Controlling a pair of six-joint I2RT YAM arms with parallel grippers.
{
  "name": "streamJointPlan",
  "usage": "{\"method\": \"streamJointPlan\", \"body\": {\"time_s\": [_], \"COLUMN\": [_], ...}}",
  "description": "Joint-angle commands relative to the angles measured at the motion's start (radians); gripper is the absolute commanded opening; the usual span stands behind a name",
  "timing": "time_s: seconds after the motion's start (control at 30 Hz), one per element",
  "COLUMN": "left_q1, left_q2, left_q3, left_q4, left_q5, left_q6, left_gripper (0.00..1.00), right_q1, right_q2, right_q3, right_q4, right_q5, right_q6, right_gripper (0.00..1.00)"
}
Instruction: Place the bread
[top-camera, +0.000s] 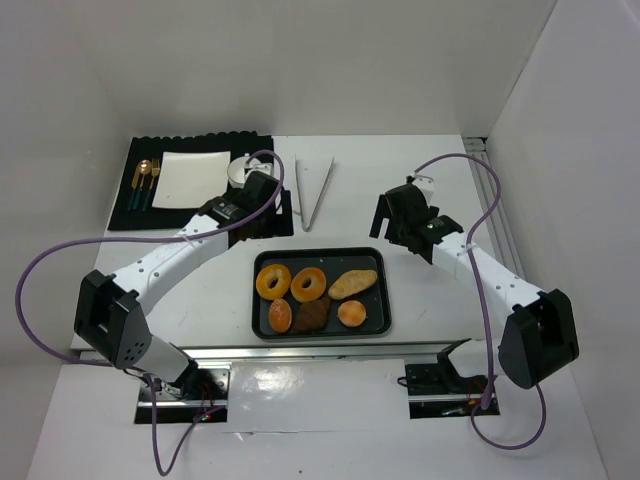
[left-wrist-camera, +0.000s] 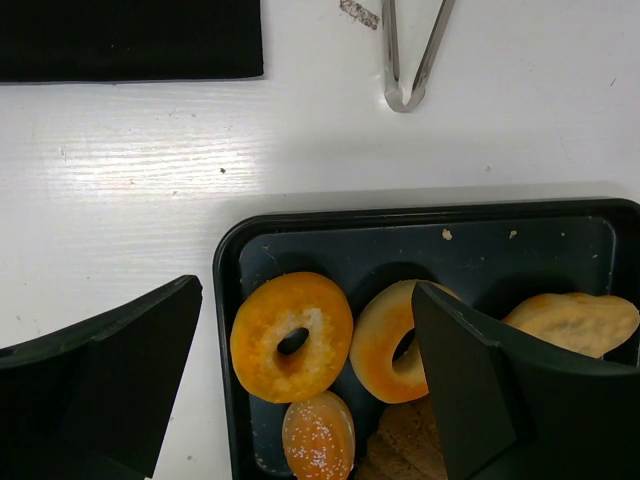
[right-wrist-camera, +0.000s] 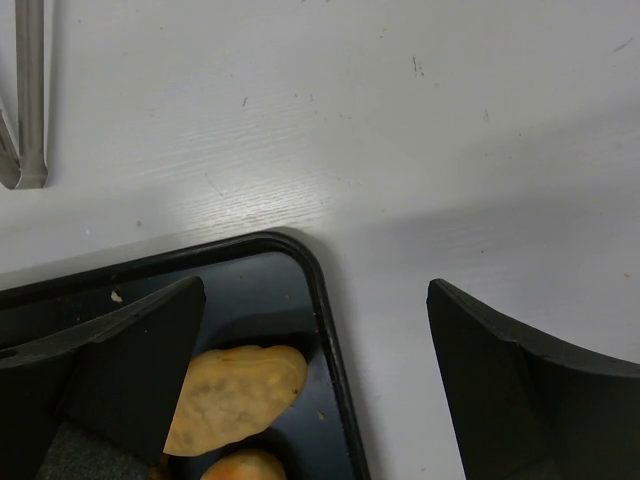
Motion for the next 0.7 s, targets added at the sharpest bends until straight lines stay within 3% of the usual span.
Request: {"method": "streamJointPlan", "body": {"time_s": [0.0,0.43,0.67], "left_q1": [0.005,0.005,-0.014], "left_q2": [0.002,0.156,0.469], "left_q3": [0.022,0.134,0.367], "left_q4": [0.015,0.025,-0.026], "left_q5": [0.008,0.082,0.036], "left_q6": [-0.01,0.034,0.066], "left_gripper": [1.0,1.0,1.0], "right_q1": [0.008,0.008,0.008], "right_q2": [-0.014,-0.043,-0.052], "right_q3": [0.025,0.025,0.014], "right_q4": [0.009,0.0,0.0], "right_q5": [0.023,0.041,0.053], "right_q6": [0.007,0.007,0.007], "right_gripper": [0.99,0.99,0.99]}}
